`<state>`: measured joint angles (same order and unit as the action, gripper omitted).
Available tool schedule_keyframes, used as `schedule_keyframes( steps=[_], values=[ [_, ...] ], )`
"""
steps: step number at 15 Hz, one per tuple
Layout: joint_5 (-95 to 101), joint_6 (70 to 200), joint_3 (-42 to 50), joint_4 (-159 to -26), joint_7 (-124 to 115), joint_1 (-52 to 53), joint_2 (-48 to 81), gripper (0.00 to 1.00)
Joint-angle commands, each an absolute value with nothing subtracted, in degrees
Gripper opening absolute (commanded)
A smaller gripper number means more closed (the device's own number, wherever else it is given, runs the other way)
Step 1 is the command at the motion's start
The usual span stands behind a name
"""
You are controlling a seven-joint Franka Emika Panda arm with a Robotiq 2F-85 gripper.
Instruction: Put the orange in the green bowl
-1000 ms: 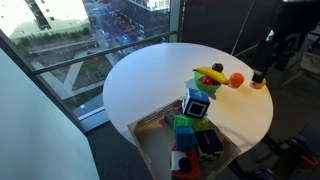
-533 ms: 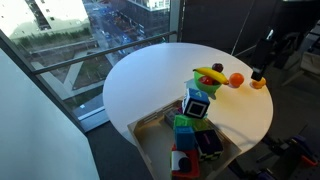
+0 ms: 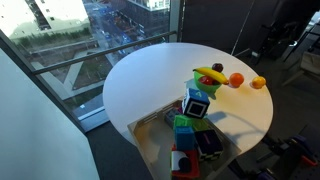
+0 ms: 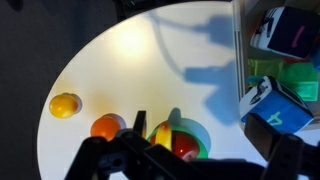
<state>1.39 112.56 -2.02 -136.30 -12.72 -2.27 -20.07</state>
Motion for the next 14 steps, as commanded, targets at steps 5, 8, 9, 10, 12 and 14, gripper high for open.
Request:
schedule_keyframes(
  steps=[5, 8, 9, 10, 12, 14],
  values=[
    [5.83, 120.23, 0.68, -133.94, -16.15, -6.79, -13.6, 1.0],
    [8.59, 122.92, 1.29, -133.57, -19.62, -8.31, -10.18, 1.0],
    [9.68, 123.97, 1.54, -133.54, -21.1, -8.77, -9.04, 1.0],
    [10.4, 124.34, 1.88, -133.47, -22.32, -9.05, -7.96, 1.0],
    [10.93, 124.47, 2.68, -133.01, -24.26, -9.33, -5.79, 1.0],
    [10.67, 124.21, 3.58, -132.57, -25.24, -9.26, -3.97, 1.0]
  ],
)
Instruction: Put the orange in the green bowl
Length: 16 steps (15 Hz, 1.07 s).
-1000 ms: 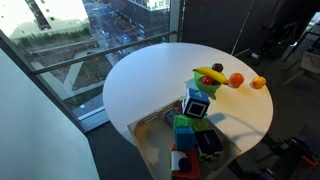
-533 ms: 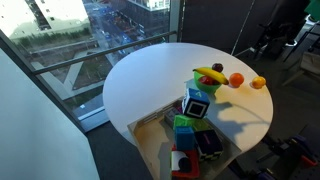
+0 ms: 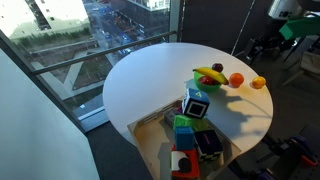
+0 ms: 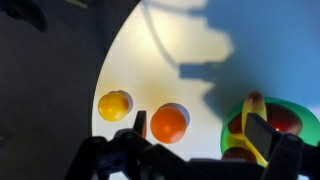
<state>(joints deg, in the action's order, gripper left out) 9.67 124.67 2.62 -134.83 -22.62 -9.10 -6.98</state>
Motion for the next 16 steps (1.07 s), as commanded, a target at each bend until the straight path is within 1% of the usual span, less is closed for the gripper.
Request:
schedule_keyframes(
  steps=[1, 7, 13, 16],
  values=[
    [10.52, 124.22, 4.04, -132.39, -25.22, -9.16, -3.23, 1.0],
    [8.69, 124.22, 5.63, -131.43, -20.59, -8.52, -1.09, 1.0],
    [6.46, 125.49, 5.76, -131.7, -5.37, -8.01, -1.87, 1.0],
    [5.89, 128.2, 5.86, -132.33, 3.46, -7.89, -2.13, 1.0]
  ],
)
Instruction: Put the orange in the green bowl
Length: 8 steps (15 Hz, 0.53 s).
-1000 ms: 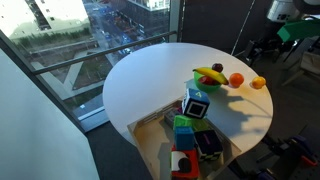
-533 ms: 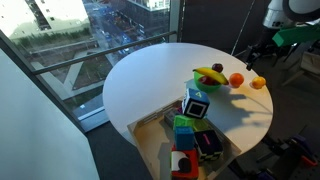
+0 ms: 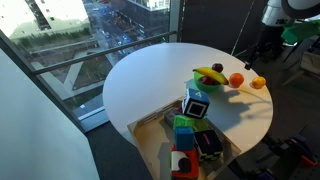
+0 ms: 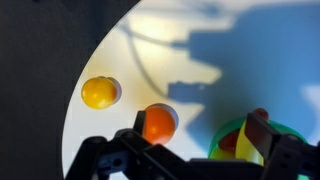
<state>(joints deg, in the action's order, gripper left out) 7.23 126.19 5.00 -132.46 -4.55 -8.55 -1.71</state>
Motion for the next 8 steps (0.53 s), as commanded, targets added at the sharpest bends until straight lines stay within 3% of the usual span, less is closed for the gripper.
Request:
schedule_keyframes(
  steps=[1, 8],
  values=[
    [5.92, 129.17, 5.89, -132.58, 6.28, -7.86, -2.27, 1.0],
    [5.95, 133.06, 5.91, -133.28, 16.96, -7.79, -2.4, 1.0]
  ],
)
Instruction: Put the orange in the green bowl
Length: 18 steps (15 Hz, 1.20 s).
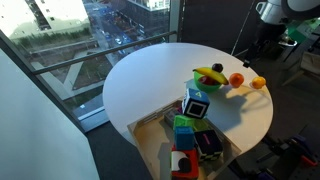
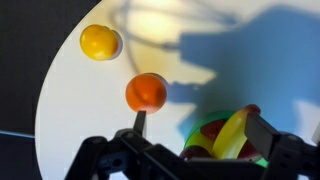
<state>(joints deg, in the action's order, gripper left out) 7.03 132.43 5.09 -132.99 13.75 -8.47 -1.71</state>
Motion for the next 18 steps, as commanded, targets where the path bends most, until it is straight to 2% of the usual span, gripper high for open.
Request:
schedule_keyframes(
  steps=[1, 18],
  values=[
    [7.05, 132.44, 5.77, -132.95, 14.37, -7.78, -1.73, 1.0],
    [2.3, 132.92, 7.25, -130.58, 23.87, -8.78, 3.4, 1.0]
  ],
)
